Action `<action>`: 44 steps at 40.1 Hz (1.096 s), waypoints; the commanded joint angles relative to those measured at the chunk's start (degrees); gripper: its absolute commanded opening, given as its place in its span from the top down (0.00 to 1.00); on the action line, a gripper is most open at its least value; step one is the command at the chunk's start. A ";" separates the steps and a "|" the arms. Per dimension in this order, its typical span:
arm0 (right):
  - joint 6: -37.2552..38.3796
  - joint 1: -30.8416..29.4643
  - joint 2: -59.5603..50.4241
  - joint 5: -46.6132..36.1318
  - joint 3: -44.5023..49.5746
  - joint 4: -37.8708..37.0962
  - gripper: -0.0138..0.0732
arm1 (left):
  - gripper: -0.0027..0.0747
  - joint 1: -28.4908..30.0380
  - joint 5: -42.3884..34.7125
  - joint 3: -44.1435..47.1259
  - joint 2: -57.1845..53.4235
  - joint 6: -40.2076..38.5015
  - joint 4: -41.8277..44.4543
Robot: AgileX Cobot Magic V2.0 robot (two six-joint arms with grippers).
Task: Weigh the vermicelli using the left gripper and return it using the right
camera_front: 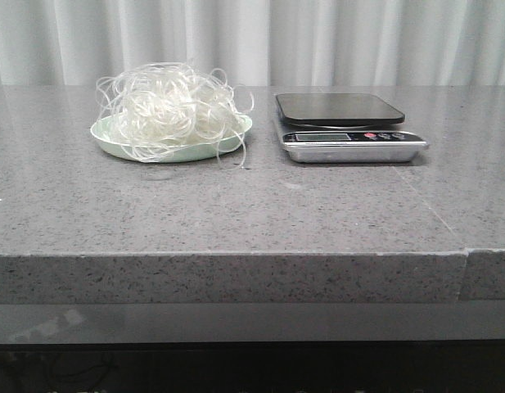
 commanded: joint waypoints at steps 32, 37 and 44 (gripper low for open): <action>0.05 -31.75 -22.23 -58.31 45.15 -1.03 0.65 | 0.76 0.11 -4.61 2.04 -1.28 -0.45 -0.45; 0.09 -33.23 -22.82 -62.73 48.68 -0.97 0.65 | 0.76 0.11 -4.61 2.04 -1.28 -0.45 -0.45; 0.09 -34.53 -22.82 -62.39 48.62 2.02 0.65 | 0.76 0.11 -4.61 2.04 -1.28 -0.45 -0.45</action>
